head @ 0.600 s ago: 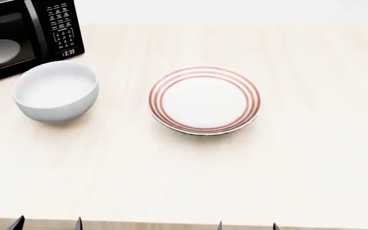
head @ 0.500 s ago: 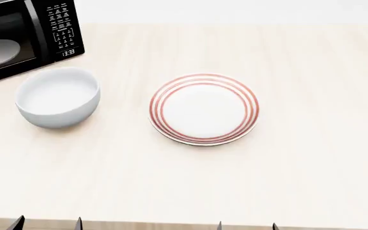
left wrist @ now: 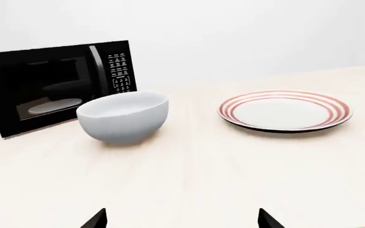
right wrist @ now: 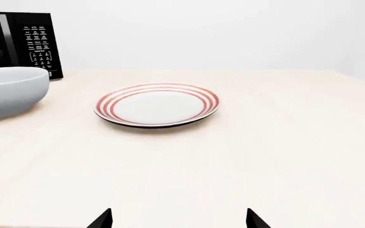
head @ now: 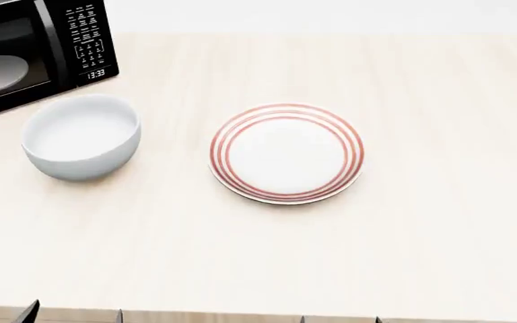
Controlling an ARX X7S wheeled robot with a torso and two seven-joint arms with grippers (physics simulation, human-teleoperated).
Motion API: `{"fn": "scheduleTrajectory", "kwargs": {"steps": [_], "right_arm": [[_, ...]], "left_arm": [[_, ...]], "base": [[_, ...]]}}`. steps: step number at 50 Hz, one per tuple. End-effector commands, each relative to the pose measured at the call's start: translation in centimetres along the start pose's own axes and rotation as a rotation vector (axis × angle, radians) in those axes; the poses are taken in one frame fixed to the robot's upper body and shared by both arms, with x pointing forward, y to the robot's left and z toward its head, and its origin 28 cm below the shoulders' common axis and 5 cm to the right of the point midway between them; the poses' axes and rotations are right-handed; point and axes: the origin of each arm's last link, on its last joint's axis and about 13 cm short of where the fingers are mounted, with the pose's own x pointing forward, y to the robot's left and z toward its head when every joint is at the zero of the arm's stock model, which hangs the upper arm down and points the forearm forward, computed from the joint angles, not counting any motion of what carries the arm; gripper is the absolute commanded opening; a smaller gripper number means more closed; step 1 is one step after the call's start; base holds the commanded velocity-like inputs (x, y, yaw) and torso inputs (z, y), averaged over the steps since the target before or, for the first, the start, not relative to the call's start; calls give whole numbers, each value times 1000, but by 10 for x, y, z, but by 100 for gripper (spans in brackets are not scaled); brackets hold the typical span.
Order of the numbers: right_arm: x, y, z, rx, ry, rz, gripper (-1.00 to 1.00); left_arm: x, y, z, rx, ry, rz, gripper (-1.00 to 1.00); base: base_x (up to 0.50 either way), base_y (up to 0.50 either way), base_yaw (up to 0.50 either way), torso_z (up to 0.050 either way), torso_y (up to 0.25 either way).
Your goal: Pick up the white bowl and put it on the plate.
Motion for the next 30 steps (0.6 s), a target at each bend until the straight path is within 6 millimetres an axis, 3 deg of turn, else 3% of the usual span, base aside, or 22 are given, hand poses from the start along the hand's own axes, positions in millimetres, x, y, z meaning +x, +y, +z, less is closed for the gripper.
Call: {"fn": "scheduleTrajectory", "kwargs": {"steps": [1, 6, 14, 20, 30], "right_arm": [[-5, -1, 17, -21, -54, -24, 100], [-9, -1, 27, -36, -77, -29, 100], [-21, 4, 64, -55, -188, -31, 100], [-30, 8, 81, -90, -250, -37, 100], [-35, 8, 91, -97, -287, -56, 100]], "left_arm": [[-8, 3, 16, 67, -92, 35, 100], [-10, 5, 26, 86, -124, 42, 100], [-21, 10, 62, 105, -245, 69, 100], [-28, 11, 81, 155, -328, 87, 100], [-37, 10, 97, 149, -386, 86, 100]], "base": [[0, 0, 0, 0, 0], [0, 0, 0, 0, 0], [0, 0, 0, 0, 0], [0, 0, 0, 0, 0], [0, 0, 0, 0, 0]]}}
